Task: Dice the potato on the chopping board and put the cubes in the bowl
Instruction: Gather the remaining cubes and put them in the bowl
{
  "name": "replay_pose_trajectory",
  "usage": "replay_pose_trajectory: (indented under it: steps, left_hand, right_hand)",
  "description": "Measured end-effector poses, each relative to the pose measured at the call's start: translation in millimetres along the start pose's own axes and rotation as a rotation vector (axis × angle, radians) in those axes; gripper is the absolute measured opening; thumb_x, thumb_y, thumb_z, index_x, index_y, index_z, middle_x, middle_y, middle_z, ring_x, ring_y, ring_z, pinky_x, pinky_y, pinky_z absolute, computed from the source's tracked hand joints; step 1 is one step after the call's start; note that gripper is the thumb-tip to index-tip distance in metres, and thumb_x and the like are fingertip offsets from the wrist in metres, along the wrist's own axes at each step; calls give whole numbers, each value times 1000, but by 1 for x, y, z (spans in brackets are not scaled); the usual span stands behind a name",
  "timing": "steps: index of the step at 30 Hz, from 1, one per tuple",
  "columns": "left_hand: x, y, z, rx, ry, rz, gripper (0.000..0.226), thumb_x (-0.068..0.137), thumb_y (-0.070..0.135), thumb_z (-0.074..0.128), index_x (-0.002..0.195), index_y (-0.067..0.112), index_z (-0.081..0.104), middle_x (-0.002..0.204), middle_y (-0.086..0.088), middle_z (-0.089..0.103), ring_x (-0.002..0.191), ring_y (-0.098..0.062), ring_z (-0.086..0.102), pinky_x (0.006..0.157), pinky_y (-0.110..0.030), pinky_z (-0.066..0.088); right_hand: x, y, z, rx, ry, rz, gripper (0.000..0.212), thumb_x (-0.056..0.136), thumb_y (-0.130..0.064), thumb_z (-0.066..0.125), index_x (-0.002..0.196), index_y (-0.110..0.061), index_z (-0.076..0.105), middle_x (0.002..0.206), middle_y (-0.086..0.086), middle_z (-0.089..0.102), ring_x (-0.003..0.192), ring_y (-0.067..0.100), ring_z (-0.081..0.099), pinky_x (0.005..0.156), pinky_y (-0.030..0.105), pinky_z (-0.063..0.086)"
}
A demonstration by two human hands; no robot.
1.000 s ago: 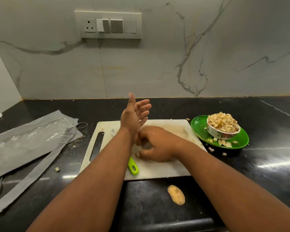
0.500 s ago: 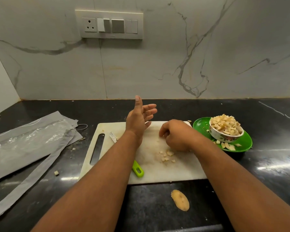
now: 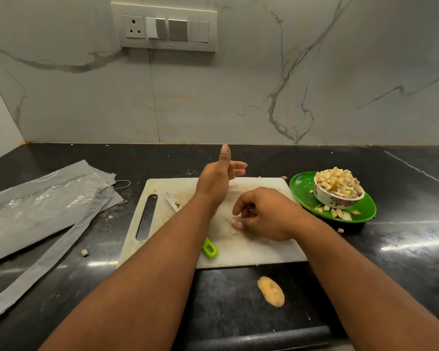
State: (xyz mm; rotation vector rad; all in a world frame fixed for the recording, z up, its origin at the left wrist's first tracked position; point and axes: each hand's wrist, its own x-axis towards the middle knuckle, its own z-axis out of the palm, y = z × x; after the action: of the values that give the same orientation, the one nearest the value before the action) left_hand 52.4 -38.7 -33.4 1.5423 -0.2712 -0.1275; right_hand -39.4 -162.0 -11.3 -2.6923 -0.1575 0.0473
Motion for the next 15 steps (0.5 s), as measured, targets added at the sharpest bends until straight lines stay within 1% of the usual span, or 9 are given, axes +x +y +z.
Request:
replay_pose_trajectory:
  steps: [2, 3, 5, 7, 8, 10, 12, 14, 15]
  left_hand:
    - [0, 0, -2, -15, -3, -10, 74, 101, 71, 26, 97, 21, 81, 102, -2, 80, 110, -16, 70, 113, -48, 42]
    - [0, -1, 0, -35, -3, -14, 74, 102, 71, 26, 95, 22, 81, 102, -2, 80, 109, -15, 71, 114, -48, 42]
    - [2, -1, -4, -48, 6, -16, 73, 102, 70, 26, 93, 22, 80, 103, -2, 80, 108, -14, 72, 113, -46, 42]
    - [4, 0, -5, -56, 14, -22, 73, 101, 71, 27, 92, 22, 80, 101, -2, 80, 107, -14, 72, 113, -47, 43]
    - [4, 0, -5, -51, 13, -27, 73, 101, 72, 28, 92, 21, 80, 100, -2, 80, 106, -14, 72, 112, -47, 43]
    - [4, -1, -4, -51, 12, -24, 74, 101, 71, 28, 93, 20, 80, 100, -2, 80, 105, -13, 73, 111, -46, 44]
    - [2, -2, -5, -62, 16, -13, 73, 102, 69, 29, 94, 18, 80, 102, -3, 80, 102, -11, 73, 110, -42, 44]
    - [1, -1, -5, -61, 18, -3, 72, 103, 68, 28, 96, 18, 80, 103, -3, 80, 101, -10, 73, 110, -41, 45]
    - [0, -1, -4, -52, 19, 1, 72, 103, 68, 28, 97, 18, 80, 104, -3, 79, 103, -11, 72, 111, -42, 45]
  right_hand:
    - [2, 3, -1, 16, 33, 2, 21, 82, -25, 79, 102, -28, 73, 86, -13, 66, 75, 3, 61, 62, 11, 44]
    - [0, 8, -3, 6, 57, 6, 21, 81, -28, 79, 102, -29, 73, 88, -14, 66, 76, 3, 60, 64, 12, 45]
    - [3, 2, 2, 14, 88, -29, 32, 80, -45, 79, 106, -31, 70, 96, -16, 64, 85, 2, 59, 72, 17, 48]
    - [6, -8, 11, -34, 40, -144, 41, 78, -53, 77, 110, -29, 67, 104, -16, 63, 94, 3, 58, 82, 23, 49]
    - [8, -12, 17, -59, 19, -206, 37, 78, -49, 77, 107, -28, 68, 104, -14, 62, 96, 5, 57, 84, 26, 50]
    - [6, -13, 20, -79, 4, -270, 17, 79, -29, 71, 95, -26, 69, 96, -12, 63, 90, 7, 56, 82, 32, 51]
    - [2, -7, 15, -89, 6, -281, 12, 78, -18, 66, 87, -24, 70, 88, -12, 63, 83, 6, 56, 79, 36, 51]
    - [-4, -2, 7, -93, 43, -242, 8, 81, -22, 68, 88, -25, 72, 89, -13, 64, 83, 7, 58, 79, 37, 52]
    - [-7, 0, 3, -106, 79, -204, 11, 83, -32, 71, 92, -26, 71, 92, -14, 63, 86, 7, 57, 80, 36, 52]
